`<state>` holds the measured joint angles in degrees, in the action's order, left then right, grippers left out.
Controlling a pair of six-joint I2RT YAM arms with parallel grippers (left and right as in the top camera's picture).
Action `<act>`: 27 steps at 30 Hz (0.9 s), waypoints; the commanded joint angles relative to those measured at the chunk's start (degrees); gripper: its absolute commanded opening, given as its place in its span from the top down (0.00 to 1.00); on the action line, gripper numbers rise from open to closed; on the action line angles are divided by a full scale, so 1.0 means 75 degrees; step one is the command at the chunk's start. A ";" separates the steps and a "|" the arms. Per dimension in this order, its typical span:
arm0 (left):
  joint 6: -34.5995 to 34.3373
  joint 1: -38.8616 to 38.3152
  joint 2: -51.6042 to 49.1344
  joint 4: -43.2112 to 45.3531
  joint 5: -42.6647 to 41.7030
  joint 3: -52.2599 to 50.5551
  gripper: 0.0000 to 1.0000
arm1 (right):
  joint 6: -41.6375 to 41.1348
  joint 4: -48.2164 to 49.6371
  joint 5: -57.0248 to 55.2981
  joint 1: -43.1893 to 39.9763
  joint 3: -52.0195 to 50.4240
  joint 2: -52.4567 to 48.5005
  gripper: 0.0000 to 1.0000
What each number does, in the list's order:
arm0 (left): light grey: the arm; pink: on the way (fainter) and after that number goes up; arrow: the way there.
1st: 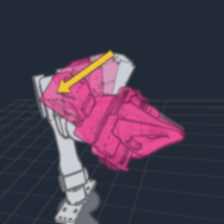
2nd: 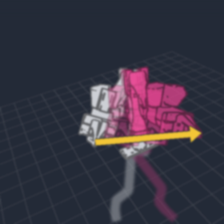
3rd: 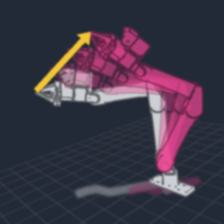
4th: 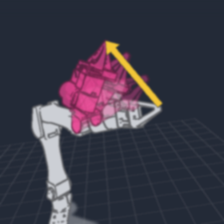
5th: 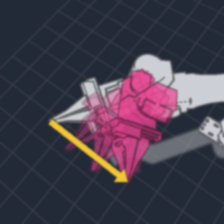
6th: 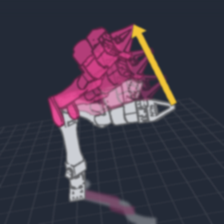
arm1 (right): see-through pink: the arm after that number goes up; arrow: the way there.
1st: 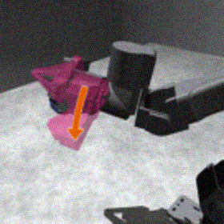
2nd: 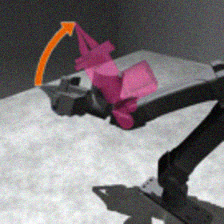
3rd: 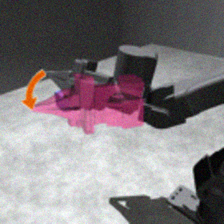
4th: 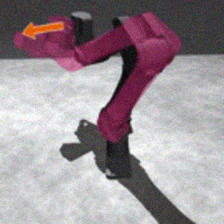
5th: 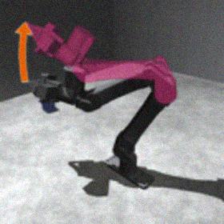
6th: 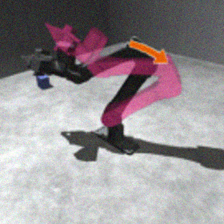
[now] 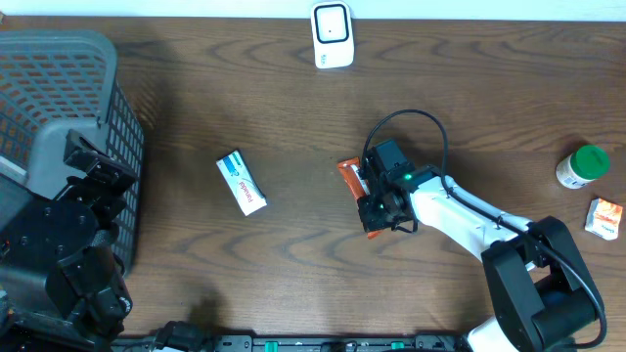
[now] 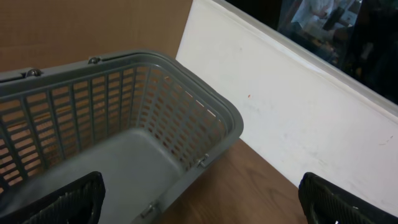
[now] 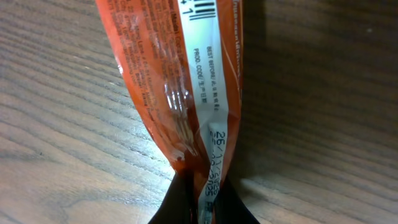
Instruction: Scan the item barcode
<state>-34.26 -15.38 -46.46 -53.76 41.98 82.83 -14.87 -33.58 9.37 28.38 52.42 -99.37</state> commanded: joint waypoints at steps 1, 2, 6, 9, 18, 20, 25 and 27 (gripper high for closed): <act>0.0102 0.0047 0.0000 -0.0003 0.0096 -0.0020 0.00 | -0.0233 -0.0041 -0.0128 -0.0032 -0.0329 -0.0519 0.99; 0.0102 0.0047 0.0000 -0.0003 0.0096 -0.0020 0.00 | -0.0152 -0.0064 -0.0122 -0.0032 -0.0283 -0.0449 0.99; 0.0102 0.0047 0.0000 -0.0003 0.0096 -0.0020 0.00 | 0.0402 -0.0487 -0.0122 -0.0035 0.0198 0.0166 0.99; 0.0102 0.0047 0.0000 -0.0003 0.0096 -0.0020 0.00 | 0.1040 -0.1049 -0.0122 -0.0012 0.0787 0.0947 0.99; 0.0102 0.0047 0.0000 -0.0003 0.0096 -0.0020 0.00 | 0.2885 -0.2273 0.0720 0.0254 0.1445 0.3459 0.99; 0.0102 0.0047 0.0000 -0.0003 0.0096 -0.0020 0.00 | 0.3238 -0.2632 0.1026 0.0289 0.1445 0.3791 0.99; 0.0102 0.0047 0.0000 -0.0003 0.0096 -0.0020 0.00 | 0.3576 -0.3168 0.1276 0.0446 0.1445 0.4535 0.99; 0.0102 0.0047 0.0000 -0.0003 0.0096 -0.0020 0.00 | 0.3719 -0.3223 0.1271 0.0533 0.1445 0.4741 0.99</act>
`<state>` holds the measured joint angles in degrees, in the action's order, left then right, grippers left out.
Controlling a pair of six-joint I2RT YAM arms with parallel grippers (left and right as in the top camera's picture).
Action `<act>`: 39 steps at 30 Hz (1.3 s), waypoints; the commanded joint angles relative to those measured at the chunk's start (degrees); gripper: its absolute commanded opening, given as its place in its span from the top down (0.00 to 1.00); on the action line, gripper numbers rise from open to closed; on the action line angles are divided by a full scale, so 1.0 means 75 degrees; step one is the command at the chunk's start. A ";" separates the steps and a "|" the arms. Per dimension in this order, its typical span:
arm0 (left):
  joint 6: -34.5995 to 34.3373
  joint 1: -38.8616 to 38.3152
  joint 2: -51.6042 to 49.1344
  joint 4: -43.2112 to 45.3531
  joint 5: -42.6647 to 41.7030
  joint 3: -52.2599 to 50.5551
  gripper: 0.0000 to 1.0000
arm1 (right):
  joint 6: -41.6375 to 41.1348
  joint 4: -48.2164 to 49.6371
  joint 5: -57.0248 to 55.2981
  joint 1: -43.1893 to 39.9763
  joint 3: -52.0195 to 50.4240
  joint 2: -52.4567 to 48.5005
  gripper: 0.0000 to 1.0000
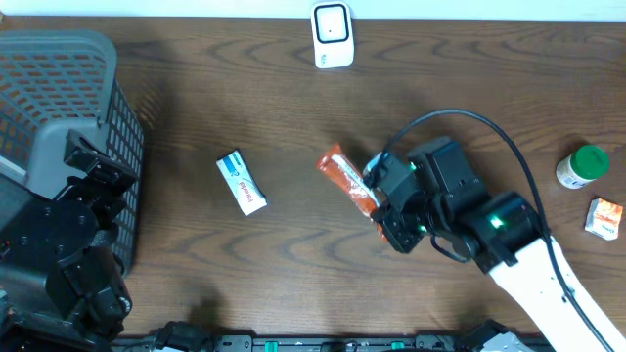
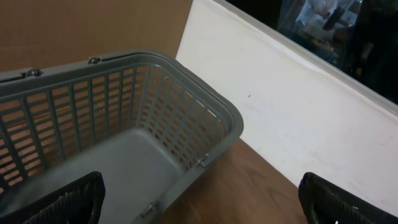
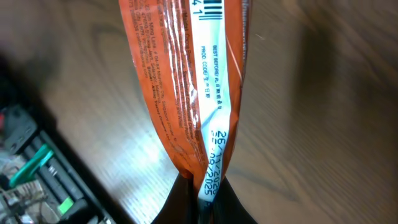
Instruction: Scan the item barcode
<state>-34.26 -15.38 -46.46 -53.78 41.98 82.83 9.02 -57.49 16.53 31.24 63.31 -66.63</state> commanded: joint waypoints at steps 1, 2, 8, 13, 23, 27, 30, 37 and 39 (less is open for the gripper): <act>0.0102 0.0047 0.0000 0.0000 0.0096 -0.0020 0.00 | 0.0589 -0.0055 0.0323 0.0178 -0.0006 0.0449 0.99; 0.0102 0.0047 0.0000 0.0000 0.0096 -0.0020 0.00 | 0.0589 -0.0079 0.0323 0.0201 -0.0006 0.0490 0.99; 0.0102 0.0047 0.0000 0.0000 0.0096 -0.0020 0.00 | 0.0583 -0.0169 0.0321 0.0213 -0.0006 0.0440 0.99; 0.0102 0.0047 0.0000 0.0000 0.0096 -0.0020 0.00 | 0.0583 -0.0166 0.0321 0.0213 -0.0006 0.0425 0.99; 0.0102 0.0047 0.0000 0.0000 0.0096 -0.0020 0.00 | -0.1119 0.0166 -0.1440 0.0213 -0.0006 0.0041 0.99; 0.0102 0.0047 0.0000 0.0000 0.0096 -0.0020 0.00 | -0.1682 0.0781 -0.2777 0.0213 -0.0006 -0.0886 0.99; 0.0102 0.0047 0.0000 0.0000 0.0096 -0.0020 0.00 | -0.1769 0.1754 -0.3675 0.0213 0.0073 -0.1751 0.99; 0.0102 0.0047 0.0000 0.0000 0.0096 -0.0020 0.00 | -0.1754 0.2897 -0.6368 0.0096 0.1807 -0.4173 0.99; 0.0102 0.0047 0.0000 0.0000 0.0096 -0.0020 0.00 | -0.1489 0.3095 -0.7003 0.0055 0.2506 -0.4782 0.99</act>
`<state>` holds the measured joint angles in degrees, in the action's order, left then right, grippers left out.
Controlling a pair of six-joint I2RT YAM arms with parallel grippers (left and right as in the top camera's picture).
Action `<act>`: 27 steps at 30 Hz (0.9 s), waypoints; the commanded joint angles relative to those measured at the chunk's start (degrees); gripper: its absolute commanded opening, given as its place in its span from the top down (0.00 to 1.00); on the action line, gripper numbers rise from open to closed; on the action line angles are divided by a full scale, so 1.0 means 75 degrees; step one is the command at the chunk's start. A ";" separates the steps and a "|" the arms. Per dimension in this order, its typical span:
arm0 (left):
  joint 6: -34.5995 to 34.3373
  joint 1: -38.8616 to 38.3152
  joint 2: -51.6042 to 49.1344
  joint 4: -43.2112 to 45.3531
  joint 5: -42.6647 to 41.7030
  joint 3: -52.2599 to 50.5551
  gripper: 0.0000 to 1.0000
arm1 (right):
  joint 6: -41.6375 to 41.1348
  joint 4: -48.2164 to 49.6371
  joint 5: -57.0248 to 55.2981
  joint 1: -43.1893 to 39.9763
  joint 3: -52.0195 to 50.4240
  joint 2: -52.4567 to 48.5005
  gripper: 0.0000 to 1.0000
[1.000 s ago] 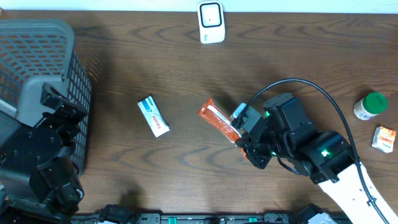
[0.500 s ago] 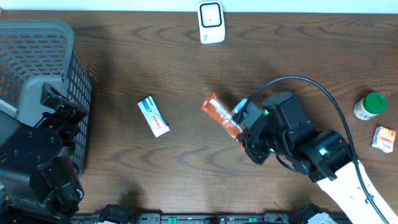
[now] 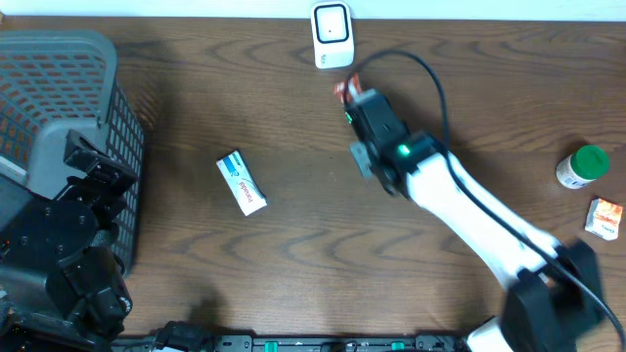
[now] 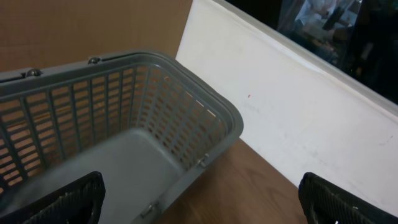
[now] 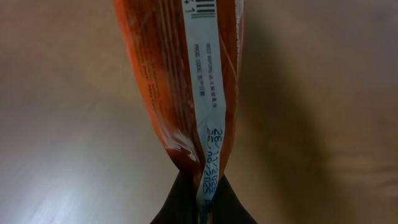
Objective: Scan the item barcode
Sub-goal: 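Hold the red bar's barcode against the white scanner with the right gripper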
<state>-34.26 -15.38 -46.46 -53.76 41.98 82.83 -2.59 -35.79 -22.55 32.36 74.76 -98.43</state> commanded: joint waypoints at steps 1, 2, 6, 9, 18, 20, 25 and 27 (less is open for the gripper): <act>0.0102 0.0047 0.0000 -0.0003 0.0096 -0.0020 0.00 | 0.0221 0.0326 -0.2014 -0.0117 0.1253 -0.0775 0.99; 0.0102 0.0047 0.0000 -0.0003 0.0096 -0.0020 0.00 | 0.0405 0.0490 -0.2261 -0.0149 0.1574 -0.1023 0.99; 0.0102 0.0047 0.0000 -0.0003 0.0096 -0.0020 0.00 | 0.1649 0.1693 -0.3427 -0.0321 0.2556 -0.1988 0.99; 0.0102 0.0047 0.0000 -0.0003 0.0096 -0.0020 0.00 | 0.3319 0.3424 -0.4809 -0.0455 0.2856 -0.2728 0.99; 0.0102 0.0047 0.0000 -0.0003 0.0096 -0.0020 0.00 | 1.0550 0.9833 -0.5549 -0.0510 0.2891 -0.4908 0.99; 0.0102 0.0047 0.0000 -0.0003 0.0096 -0.0020 0.00 | 1.1747 1.0716 -0.5450 -0.0527 0.2891 -0.5397 0.99; 0.0102 0.0047 0.0000 -0.0003 0.0096 -0.0020 0.00 | 1.2931 1.1191 -0.5310 -0.0577 0.2987 -0.6339 0.99; 0.0102 0.0047 0.0000 -0.0003 0.0096 -0.0020 0.00 | 1.3239 1.1593 -0.5321 -0.0615 0.3104 -0.6674 0.99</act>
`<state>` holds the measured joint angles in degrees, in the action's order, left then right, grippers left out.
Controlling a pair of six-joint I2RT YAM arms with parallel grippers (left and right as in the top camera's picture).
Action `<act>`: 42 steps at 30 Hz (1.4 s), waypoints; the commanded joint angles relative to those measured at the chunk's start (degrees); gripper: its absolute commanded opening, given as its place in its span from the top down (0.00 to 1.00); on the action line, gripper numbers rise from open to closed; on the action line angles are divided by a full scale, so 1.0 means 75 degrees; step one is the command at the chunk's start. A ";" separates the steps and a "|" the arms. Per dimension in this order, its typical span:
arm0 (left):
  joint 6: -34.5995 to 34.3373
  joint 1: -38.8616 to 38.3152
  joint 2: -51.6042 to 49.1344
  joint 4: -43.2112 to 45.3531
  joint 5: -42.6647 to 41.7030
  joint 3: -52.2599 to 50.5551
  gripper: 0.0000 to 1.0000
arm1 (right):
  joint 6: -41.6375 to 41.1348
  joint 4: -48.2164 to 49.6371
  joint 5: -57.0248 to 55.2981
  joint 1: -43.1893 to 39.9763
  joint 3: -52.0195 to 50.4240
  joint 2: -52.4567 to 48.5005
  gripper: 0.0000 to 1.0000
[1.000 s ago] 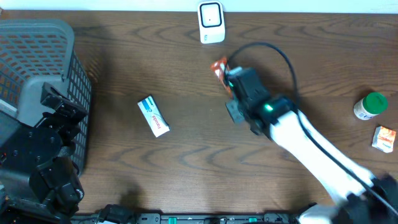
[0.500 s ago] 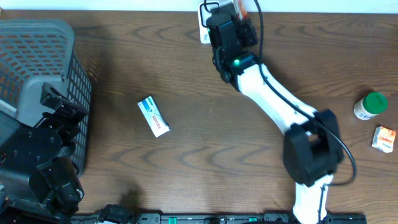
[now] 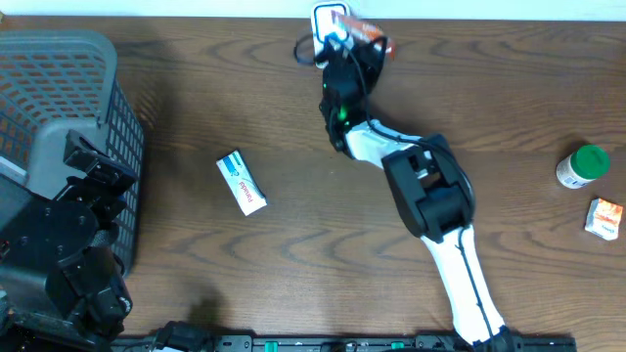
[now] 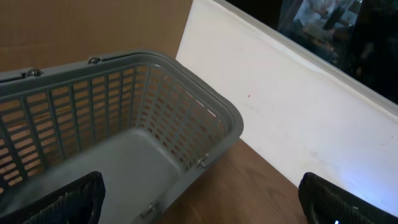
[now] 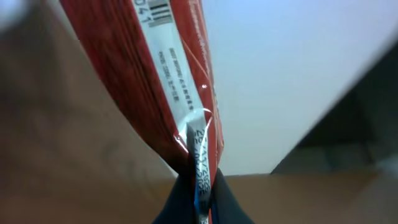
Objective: Scan the item barcode
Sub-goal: 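Hold the red bar's barcode against the white scanner with the right gripper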
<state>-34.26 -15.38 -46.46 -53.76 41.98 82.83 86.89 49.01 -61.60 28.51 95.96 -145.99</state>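
Note:
My right gripper (image 5: pixel 198 194) is shut on the sealed end of an orange snack packet (image 5: pixel 149 81). The packet's white strip with the barcode (image 5: pixel 159 12) runs up out of the right wrist view. In the overhead view the packet (image 3: pixel 364 30) is held up at the table's far edge, right beside the white scanner (image 3: pixel 325 14), which the arm partly hides. My left gripper (image 4: pixel 199 208) is open and holds nothing; its fingertips (image 4: pixel 68 198) hang over the grey basket (image 4: pixel 130 118).
The grey basket (image 3: pixel 59 78) fills the left side, with the left arm (image 3: pixel 59 249) in front of it. A white-and-blue box (image 3: pixel 241 183) lies left of centre. A green-capped bottle (image 3: pixel 583 165) and a small orange-white pack (image 3: pixel 606 217) are at the right edge.
My right gripper has moved farther back and tilted up, so the packet now stands against the white wall beside the scanner instead of over the wood. The left arm is unchanged.
My right gripper was shut on the packet's end while it lay mid-table. Then it held the packet lifted and angled left. Later the packet was just below the scanner, and now it is up beside the scanner at the far edge.

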 commanded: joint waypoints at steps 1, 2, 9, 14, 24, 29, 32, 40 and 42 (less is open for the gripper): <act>0.0102 0.0047 0.0000 -0.0003 0.0096 -0.0020 0.00 | 0.1343 0.0460 -0.0114 -0.0122 0.0335 -0.0484 0.99; 0.0102 0.0047 0.0000 -0.0003 0.0096 -0.0020 0.00 | 0.1448 0.0577 -0.0117 -0.0137 0.0399 -0.0615 0.99; 0.0102 0.0047 0.0000 -0.0003 0.0096 -0.0020 0.00 | 0.1778 0.0504 -0.0029 -0.0070 0.0627 -0.1087 0.99; 0.0102 0.0047 0.0000 -0.0003 0.0096 -0.0020 0.00 | 0.1734 0.0160 -0.0003 -0.0006 0.0627 -0.1096 0.99; 0.0102 0.0047 0.0000 -0.0003 0.0096 -0.0020 0.00 | 0.1743 -0.0108 0.0262 -0.0009 0.0702 -0.1096 0.99; 0.0102 0.0047 0.0000 -0.0003 0.0096 -0.0020 0.00 | 0.1888 -0.0219 0.0463 0.0020 0.0868 -0.1093 0.99; 0.0102 0.0047 0.0000 -0.0003 0.0096 -0.0020 0.00 | 0.1947 -0.0417 0.0522 0.0055 0.0906 -0.1093 0.99; 0.0102 0.0047 0.0000 -0.0003 0.0096 -0.0020 0.00 | 0.2002 -0.2157 0.0691 0.0178 0.0906 -0.1093 0.99; 0.0102 0.0047 0.0000 -0.0003 0.0096 -0.0020 0.00 | 0.1999 -0.1950 0.0877 0.0286 0.0906 -0.1093 0.99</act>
<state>-34.26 -15.38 -46.46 -53.76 41.98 82.83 100.16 35.33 -58.30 29.23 103.48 -152.81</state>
